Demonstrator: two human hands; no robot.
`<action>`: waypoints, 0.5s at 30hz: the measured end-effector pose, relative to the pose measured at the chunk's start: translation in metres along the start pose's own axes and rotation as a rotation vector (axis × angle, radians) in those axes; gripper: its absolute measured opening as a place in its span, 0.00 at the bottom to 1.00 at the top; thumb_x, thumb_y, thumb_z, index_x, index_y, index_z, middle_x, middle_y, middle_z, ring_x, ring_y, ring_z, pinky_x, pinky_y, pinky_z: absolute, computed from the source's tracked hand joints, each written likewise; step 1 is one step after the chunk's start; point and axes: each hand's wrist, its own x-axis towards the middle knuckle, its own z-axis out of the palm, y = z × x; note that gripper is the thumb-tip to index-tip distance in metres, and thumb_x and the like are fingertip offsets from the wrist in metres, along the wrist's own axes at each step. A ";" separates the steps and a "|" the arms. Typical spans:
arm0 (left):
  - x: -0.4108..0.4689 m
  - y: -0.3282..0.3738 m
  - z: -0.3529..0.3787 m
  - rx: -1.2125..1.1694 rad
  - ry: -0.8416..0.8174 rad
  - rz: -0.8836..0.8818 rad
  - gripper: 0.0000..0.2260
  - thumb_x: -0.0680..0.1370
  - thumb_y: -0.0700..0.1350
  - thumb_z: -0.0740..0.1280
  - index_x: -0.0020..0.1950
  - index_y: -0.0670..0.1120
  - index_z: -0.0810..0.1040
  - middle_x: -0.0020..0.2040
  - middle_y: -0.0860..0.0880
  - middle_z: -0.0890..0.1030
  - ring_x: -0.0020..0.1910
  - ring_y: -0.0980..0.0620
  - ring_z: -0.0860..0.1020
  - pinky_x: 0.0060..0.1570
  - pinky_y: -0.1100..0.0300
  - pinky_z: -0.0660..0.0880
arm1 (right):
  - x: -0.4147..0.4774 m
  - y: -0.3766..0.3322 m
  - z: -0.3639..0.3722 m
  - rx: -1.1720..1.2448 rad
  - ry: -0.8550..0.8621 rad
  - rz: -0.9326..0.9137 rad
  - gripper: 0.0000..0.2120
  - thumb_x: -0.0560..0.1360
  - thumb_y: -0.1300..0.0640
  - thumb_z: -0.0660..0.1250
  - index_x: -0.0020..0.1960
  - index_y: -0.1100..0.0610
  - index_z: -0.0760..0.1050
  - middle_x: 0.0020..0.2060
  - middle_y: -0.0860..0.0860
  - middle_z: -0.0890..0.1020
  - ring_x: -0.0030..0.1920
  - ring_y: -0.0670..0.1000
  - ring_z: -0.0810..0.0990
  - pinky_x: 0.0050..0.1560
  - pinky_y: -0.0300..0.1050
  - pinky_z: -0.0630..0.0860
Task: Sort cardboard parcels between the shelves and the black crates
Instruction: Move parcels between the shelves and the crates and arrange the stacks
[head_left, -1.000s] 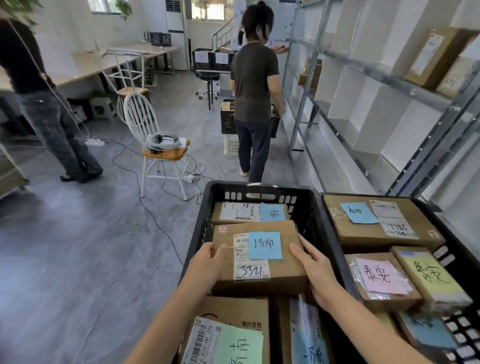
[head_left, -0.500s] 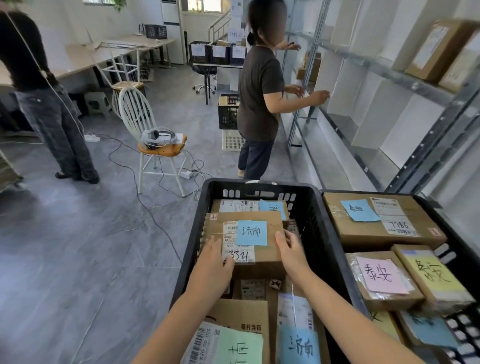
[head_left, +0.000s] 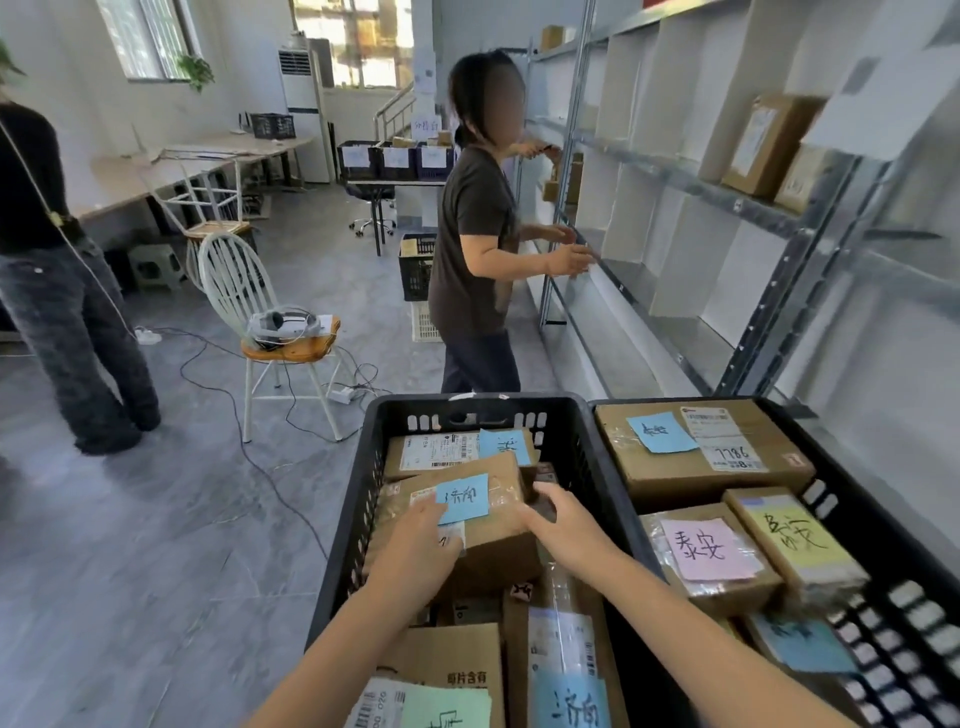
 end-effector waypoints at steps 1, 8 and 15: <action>0.001 0.009 0.000 0.008 0.001 0.029 0.24 0.82 0.47 0.63 0.78 0.47 0.64 0.78 0.49 0.64 0.76 0.51 0.64 0.72 0.54 0.67 | -0.005 -0.002 -0.007 -0.019 0.023 -0.035 0.28 0.80 0.44 0.63 0.76 0.52 0.63 0.73 0.50 0.68 0.71 0.49 0.68 0.60 0.38 0.65; 0.018 0.111 0.003 -0.032 0.071 0.420 0.22 0.83 0.48 0.62 0.77 0.46 0.66 0.79 0.50 0.62 0.79 0.54 0.56 0.75 0.61 0.53 | -0.044 -0.024 -0.099 -0.140 0.322 -0.249 0.19 0.82 0.49 0.62 0.71 0.51 0.69 0.66 0.44 0.73 0.64 0.40 0.68 0.60 0.35 0.61; 0.016 0.236 0.022 -0.014 0.064 0.789 0.26 0.83 0.49 0.62 0.79 0.43 0.61 0.80 0.47 0.59 0.80 0.52 0.53 0.72 0.68 0.45 | -0.107 -0.012 -0.204 -0.283 0.587 -0.213 0.21 0.82 0.49 0.61 0.74 0.54 0.67 0.70 0.49 0.72 0.70 0.48 0.69 0.68 0.42 0.63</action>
